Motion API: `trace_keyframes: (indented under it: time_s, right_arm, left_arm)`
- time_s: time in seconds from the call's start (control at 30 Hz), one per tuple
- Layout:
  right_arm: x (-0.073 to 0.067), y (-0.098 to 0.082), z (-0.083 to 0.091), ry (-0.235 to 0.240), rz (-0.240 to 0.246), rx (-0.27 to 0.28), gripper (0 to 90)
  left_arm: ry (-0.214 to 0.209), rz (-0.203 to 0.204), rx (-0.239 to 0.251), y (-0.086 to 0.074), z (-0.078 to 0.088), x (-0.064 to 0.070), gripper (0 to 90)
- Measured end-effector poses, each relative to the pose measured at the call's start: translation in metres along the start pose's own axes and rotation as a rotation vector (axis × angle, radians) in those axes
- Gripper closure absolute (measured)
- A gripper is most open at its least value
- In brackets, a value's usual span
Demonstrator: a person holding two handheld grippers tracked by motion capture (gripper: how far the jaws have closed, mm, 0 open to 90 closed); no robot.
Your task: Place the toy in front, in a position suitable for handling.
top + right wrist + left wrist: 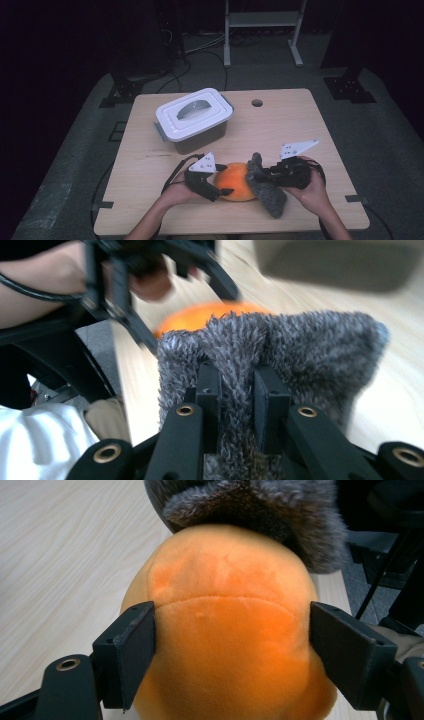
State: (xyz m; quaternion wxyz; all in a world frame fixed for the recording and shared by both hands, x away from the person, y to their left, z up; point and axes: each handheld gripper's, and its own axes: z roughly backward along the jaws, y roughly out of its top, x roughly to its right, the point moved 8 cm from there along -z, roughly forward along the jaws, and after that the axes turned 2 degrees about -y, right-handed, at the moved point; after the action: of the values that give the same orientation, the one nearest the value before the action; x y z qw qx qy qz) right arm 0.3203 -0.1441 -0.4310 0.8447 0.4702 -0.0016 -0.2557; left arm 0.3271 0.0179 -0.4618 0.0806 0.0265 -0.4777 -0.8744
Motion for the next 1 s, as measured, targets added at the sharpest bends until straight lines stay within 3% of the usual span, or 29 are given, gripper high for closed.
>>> trace_keyframes:
  time_s: [0.1,0.2,0.27,0.3,0.33,0.43,0.57,0.6,0.7,0.77,0.87,0.93,1.0]
  right_arm:
    - [-0.015,0.014,-0.009,0.014,0.054,-0.002,75.3]
    - [-0.02,0.015,-0.023,0.009,0.081,-0.046,75.1]
    - [-0.019,0.011,-0.029,0.029,0.069,-0.048,75.2]
    - [-0.018,0.01,-0.029,0.033,0.07,-0.043,75.2]
    - [-0.018,0.009,-0.028,0.035,0.062,-0.038,75.1]
    - [-0.014,0.009,-0.024,0.03,0.052,-0.025,75.1]
    - [-0.008,0.004,-0.02,0.034,0.028,-0.023,75.2]
    - [0.0,-0.003,-0.018,0.032,0.003,-0.034,75.2]
    - [0.009,-0.01,-0.015,0.022,-0.031,-0.042,75.2]
    - [0.01,-0.011,-0.015,0.024,-0.04,-0.04,75.1]
    - [0.005,-0.008,-0.018,0.023,-0.016,-0.039,75.1]
    - [0.003,-0.006,-0.02,0.02,-0.003,-0.042,74.9]
    - [0.004,-0.006,-0.02,0.02,-0.007,-0.039,74.9]
  left_arm:
    - [-0.015,-0.025,-0.007,0.003,-0.004,0.007,20.8]
    - [-0.014,-0.03,-0.018,0.003,-0.003,0.008,19.2]
    - [-0.012,-0.017,-0.01,0.003,-0.003,0.008,15.5]
    - [-0.019,0.018,0.005,0.005,-0.003,0.006,13.1]
    - [-0.018,0.027,0.012,0.006,-0.003,0.006,11.9]
    - [-0.003,-0.002,0.008,0.005,-0.002,0.005,20.3]
    - [0.003,0.008,-0.016,-0.001,0.0,0.0,26.1]
    - [-0.006,0.021,-0.024,-0.006,0.003,-0.004,26.5]
    - [-0.018,0.034,-0.018,-0.007,0.005,-0.006,26.1]
    - [-0.006,0.014,-0.01,-0.001,0.004,-0.003,20.0]
    - [0.002,-0.001,0.018,0.006,0.003,-0.001,17.3]
    - [0.009,-0.015,0.009,0.005,0.002,-0.002,23.8]
    - [-0.003,0.001,0.005,0.001,0.003,-0.004,32.1]
